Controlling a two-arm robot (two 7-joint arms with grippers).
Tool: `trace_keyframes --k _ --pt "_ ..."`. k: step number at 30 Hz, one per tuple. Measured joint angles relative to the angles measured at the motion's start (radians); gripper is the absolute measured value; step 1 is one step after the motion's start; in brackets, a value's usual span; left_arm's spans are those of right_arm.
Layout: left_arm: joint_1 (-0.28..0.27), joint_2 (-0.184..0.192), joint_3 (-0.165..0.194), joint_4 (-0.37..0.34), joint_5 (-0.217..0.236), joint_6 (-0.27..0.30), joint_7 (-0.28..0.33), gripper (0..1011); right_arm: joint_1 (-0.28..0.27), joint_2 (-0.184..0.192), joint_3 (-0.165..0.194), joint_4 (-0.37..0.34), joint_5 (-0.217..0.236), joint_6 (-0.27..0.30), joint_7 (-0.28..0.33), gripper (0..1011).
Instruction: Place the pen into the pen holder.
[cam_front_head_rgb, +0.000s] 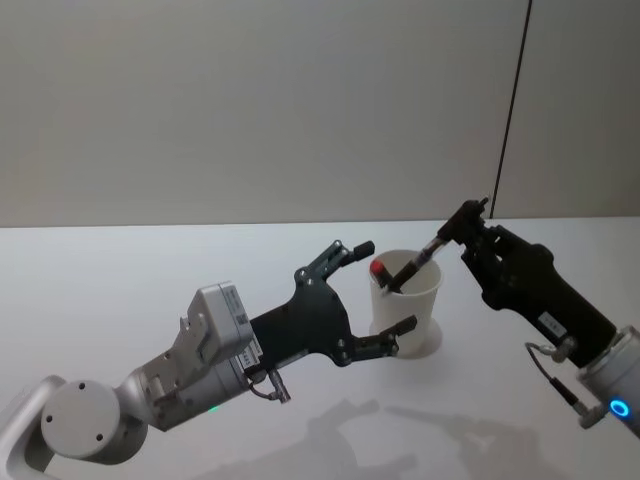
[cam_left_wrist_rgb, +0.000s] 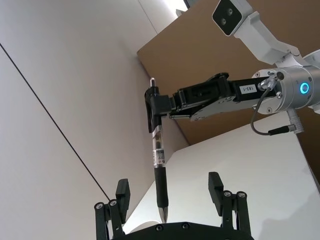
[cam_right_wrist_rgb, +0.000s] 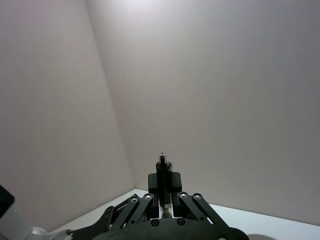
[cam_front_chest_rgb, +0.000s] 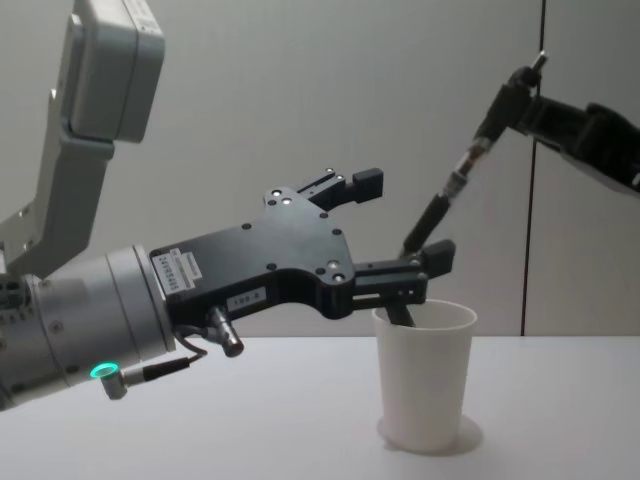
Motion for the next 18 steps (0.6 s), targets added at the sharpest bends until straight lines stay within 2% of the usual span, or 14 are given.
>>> trace_keyframes --k 5,11,15,18 --pt "0.0 0.0 0.0 0.0 0.0 0.0 0.0 1000 -0.002 0.001 -0.001 -0.009 -0.053 -0.01 -0.055 130" --pt "0.0 0.0 0.0 0.0 0.0 0.0 0.0 1000 0.003 -0.006 -0.005 -0.014 -0.147 -0.021 -0.145 130" --pt "0.0 0.0 0.0 0.0 0.0 0.0 0.0 1000 0.01 -0.013 -0.007 -0.011 -0.195 -0.024 -0.187 130" --pt "0.0 0.0 0.0 0.0 0.0 0.0 0.0 1000 0.025 -0.025 -0.01 0.003 -0.259 -0.027 -0.239 130"
